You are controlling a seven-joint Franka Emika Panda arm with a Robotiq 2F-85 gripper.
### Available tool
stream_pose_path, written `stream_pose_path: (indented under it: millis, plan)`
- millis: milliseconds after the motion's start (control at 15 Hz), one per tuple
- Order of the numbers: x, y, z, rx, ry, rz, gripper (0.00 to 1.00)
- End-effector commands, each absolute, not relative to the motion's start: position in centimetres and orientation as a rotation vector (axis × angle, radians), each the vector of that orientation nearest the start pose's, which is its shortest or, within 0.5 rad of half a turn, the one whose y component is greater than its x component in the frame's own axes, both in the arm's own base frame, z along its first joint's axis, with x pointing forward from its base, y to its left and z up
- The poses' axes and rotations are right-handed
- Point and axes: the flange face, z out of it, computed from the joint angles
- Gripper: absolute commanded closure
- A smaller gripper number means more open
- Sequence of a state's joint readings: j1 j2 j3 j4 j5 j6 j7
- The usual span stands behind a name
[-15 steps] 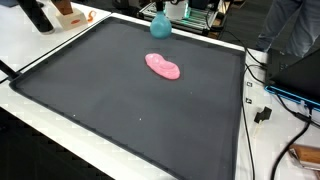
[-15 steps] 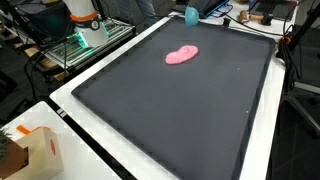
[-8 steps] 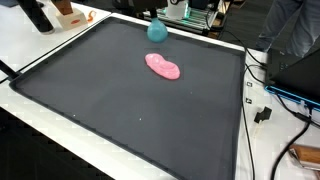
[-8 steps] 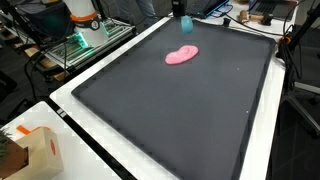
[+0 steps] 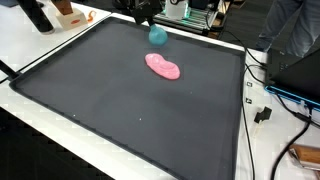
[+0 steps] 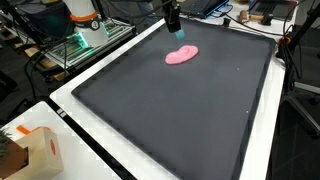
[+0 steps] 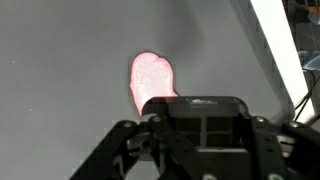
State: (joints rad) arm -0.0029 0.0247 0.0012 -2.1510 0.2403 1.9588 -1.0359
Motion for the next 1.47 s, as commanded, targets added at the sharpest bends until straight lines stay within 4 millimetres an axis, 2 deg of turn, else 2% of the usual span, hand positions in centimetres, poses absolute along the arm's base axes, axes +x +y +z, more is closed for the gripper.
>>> stream_pose_path:
  millis: [0, 333, 600, 1400]
  plan:
    - [50.8, 0.3, 35.0, -2.417, -1.404, 0.061, 0.65]
    - [50.6, -0.5, 32.6, -2.422, -1.495, -0.068, 0.65]
    - [50.5, -0.9, 30.8, -2.402, -1.499, -0.153, 0.65]
    - [48.8, -1.9, 27.8, -2.328, -1.455, -0.297, 0.65]
